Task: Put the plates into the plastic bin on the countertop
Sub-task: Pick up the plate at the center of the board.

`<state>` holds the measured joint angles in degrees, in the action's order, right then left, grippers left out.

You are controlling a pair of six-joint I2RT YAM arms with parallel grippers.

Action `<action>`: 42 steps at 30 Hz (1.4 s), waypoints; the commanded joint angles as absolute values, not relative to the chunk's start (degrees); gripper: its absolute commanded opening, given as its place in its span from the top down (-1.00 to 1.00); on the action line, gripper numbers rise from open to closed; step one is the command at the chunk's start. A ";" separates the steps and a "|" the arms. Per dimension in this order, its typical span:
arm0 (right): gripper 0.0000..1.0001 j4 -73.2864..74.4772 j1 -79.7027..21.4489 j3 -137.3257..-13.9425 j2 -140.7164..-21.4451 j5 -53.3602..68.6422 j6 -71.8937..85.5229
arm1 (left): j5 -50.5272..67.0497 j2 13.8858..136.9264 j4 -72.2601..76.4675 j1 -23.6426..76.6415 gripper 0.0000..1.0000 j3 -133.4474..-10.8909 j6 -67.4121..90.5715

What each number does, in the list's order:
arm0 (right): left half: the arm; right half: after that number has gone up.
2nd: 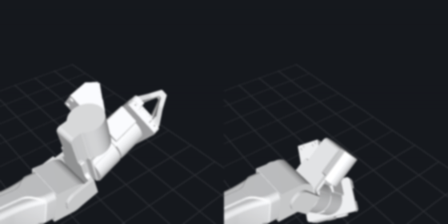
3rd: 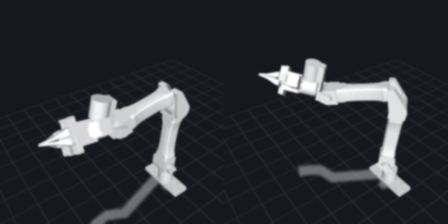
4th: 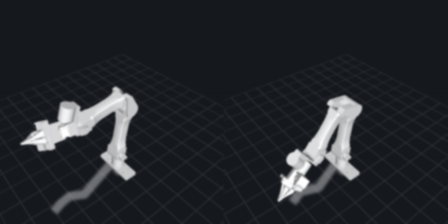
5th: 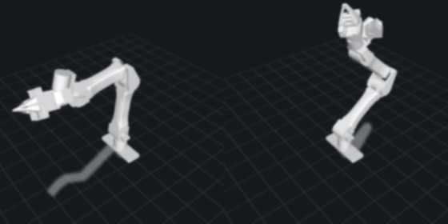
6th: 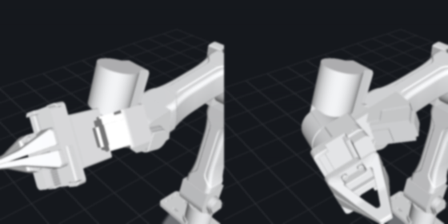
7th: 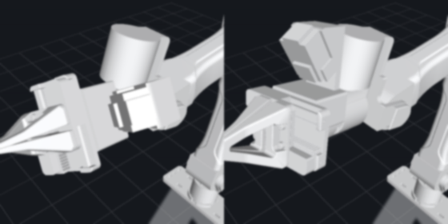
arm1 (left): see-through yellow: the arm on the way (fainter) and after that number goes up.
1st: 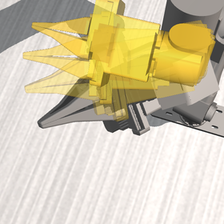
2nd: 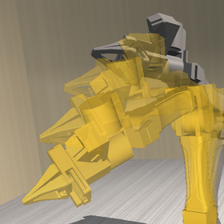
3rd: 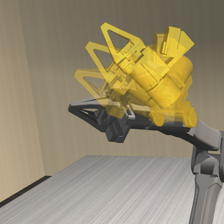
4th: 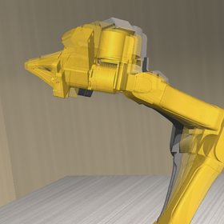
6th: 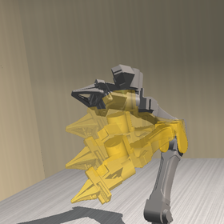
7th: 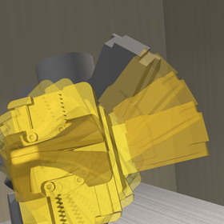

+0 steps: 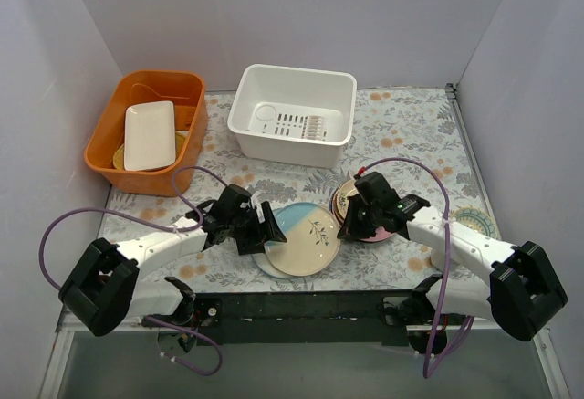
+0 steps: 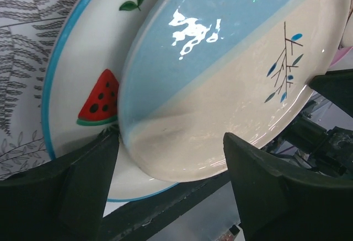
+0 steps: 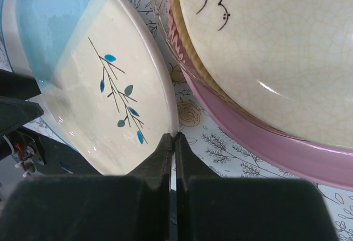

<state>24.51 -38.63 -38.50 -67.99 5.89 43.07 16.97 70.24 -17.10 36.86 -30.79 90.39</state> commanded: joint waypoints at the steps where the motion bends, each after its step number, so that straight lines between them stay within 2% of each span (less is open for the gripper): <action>1: 0.97 21.18 -38.50 -38.41 -67.59 8.26 42.28 | 15.38 71.54 -13.37 38.41 -0.48 -28.39 92.37; 4: 0.97 20.57 -38.50 -37.97 -67.41 8.79 42.36 | 14.94 71.63 -11.44 38.85 -0.27 -27.07 93.51; 7: 0.97 19.43 -38.50 -37.01 -67.33 9.93 42.45 | 15.03 71.37 -9.41 38.85 0.03 -25.06 94.22; 8: 0.97 19.16 -38.58 -36.65 -67.32 10.19 42.45 | 15.12 71.19 -8.71 38.85 0.19 -24.00 94.83; 12: 0.97 18.63 -38.50 -36.21 -68.03 10.90 42.36 | 16.00 69.26 -4.23 38.85 0.31 -21.01 96.32; 28: 0.97 16.79 -38.50 -35.16 -68.20 12.04 42.10 | 19.50 52.30 12.38 38.94 0.22 -14.68 98.35; 36: 0.97 15.21 -38.50 -34.19 -68.12 13.09 42.19 | 25.83 53.08 23.79 39.02 0.12 -12.39 99.14; 42: 0.97 14.42 -38.50 -33.93 -68.20 13.62 42.28 | 25.93 56.77 23.11 39.29 0.12 -13.27 98.44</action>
<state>21.47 -37.50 -33.17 -68.40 7.53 41.54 19.57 56.34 12.08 38.30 -10.94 97.36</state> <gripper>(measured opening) 0.032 0.445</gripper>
